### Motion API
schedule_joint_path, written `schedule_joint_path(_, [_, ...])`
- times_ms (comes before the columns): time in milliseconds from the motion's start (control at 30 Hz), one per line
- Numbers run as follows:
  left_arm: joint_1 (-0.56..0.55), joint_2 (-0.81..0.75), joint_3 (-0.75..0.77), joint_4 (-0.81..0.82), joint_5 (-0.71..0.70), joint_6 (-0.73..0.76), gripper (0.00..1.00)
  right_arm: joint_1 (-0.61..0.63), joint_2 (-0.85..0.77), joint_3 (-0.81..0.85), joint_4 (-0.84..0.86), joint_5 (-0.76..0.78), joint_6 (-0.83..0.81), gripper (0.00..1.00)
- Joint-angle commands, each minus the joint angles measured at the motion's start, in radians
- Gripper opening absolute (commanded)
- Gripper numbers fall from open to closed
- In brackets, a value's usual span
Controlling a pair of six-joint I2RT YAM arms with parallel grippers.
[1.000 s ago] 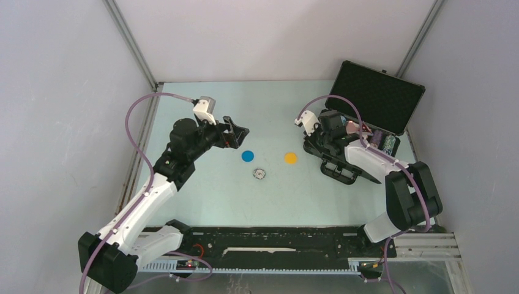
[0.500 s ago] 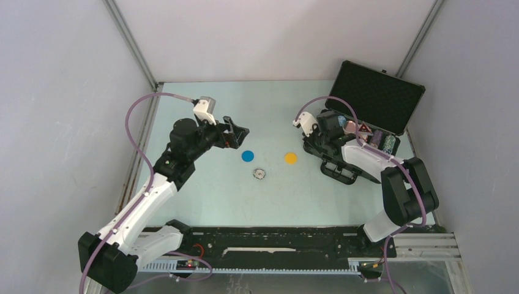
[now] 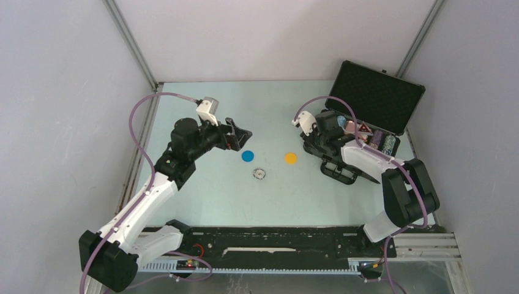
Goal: Pack up texas hold em set
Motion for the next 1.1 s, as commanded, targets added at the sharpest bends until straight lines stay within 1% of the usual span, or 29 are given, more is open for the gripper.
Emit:
schedule_joint_path(0, [0.005, -0.016, 0.01, 0.021, 0.039, -0.008, 1.0, 0.031, -0.072, 0.014, 0.039, 0.031, -0.013, 0.43])
schedule_joint_path(133, [0.006, -0.019, 0.01, 0.021, 0.041, -0.01, 1.0, 0.057, -0.084, 0.013, 0.039, 0.04, 0.007, 0.46])
schedule_joint_path(167, [0.005, -0.016, 0.012, 0.021, 0.042, -0.011, 1.0, 0.059, -0.09, 0.014, 0.043, 0.027, 0.015, 0.47])
schedule_joint_path(233, [0.006, -0.006, 0.021, 0.018, 0.06, -0.014, 1.0, 0.06, -0.108, 0.007, 0.058, -0.046, 0.032, 0.5])
schedule_joint_path(333, [0.006, 0.024, 0.044, 0.005, 0.123, -0.021, 1.0, 0.063, -0.155, -0.053, 0.189, -0.143, 0.068, 0.61])
schedule_joint_path(400, [0.005, 0.031, 0.05, 0.002, 0.137, -0.028, 1.0, 0.064, -0.169, -0.072, 0.232, -0.189, 0.101, 0.65])
schedule_joint_path(467, [0.005, 0.022, 0.051, -0.001, 0.128, -0.028, 1.0, 0.067, -0.171, -0.073, 0.256, -0.217, 0.138, 0.66])
schedule_joint_path(600, [0.006, -0.034, 0.046, -0.007, 0.104, -0.027, 1.0, 0.06, -0.181, -0.073, 0.263, -0.407, 0.201, 0.67])
schedule_joint_path(700, [0.005, -0.077, 0.053, -0.029, 0.095, -0.029, 1.0, 0.061, -0.198, -0.073, 0.265, -0.474, 0.266, 0.67])
schedule_joint_path(767, [0.005, -0.106, 0.059, -0.042, 0.086, -0.03, 1.0, 0.06, -0.219, -0.085, 0.292, -0.503, 0.339, 0.68])
schedule_joint_path(800, [0.006, -0.119, 0.058, -0.047, 0.075, -0.03, 1.0, 0.059, -0.234, -0.093, 0.306, -0.508, 0.382, 0.71])
schedule_joint_path(833, [0.006, -0.129, 0.058, -0.053, 0.057, -0.03, 1.0, 0.058, -0.251, -0.097, 0.309, -0.507, 0.427, 0.81])
schedule_joint_path(867, [0.006, -0.134, 0.059, -0.062, 0.042, -0.033, 1.0, 0.058, -0.27, -0.098, 0.297, -0.499, 0.475, 0.97])
schedule_joint_path(933, [0.005, -0.12, 0.068, -0.085, 0.027, -0.05, 1.0, 0.057, -0.313, -0.098, 0.241, -0.477, 0.566, 1.0])
schedule_joint_path(1000, [0.006, -0.06, 0.096, -0.116, 0.065, -0.073, 1.0, 0.061, -0.367, -0.098, 0.144, -0.457, 0.641, 1.0])
schedule_joint_path(1033, [0.005, -0.027, 0.11, -0.128, 0.089, -0.084, 1.0, 0.064, -0.409, -0.098, 0.033, -0.455, 0.673, 1.0])
schedule_joint_path(1067, [0.005, 0.0, 0.119, -0.138, 0.113, -0.099, 1.0, 0.069, -0.441, -0.097, -0.04, -0.448, 0.698, 1.0])
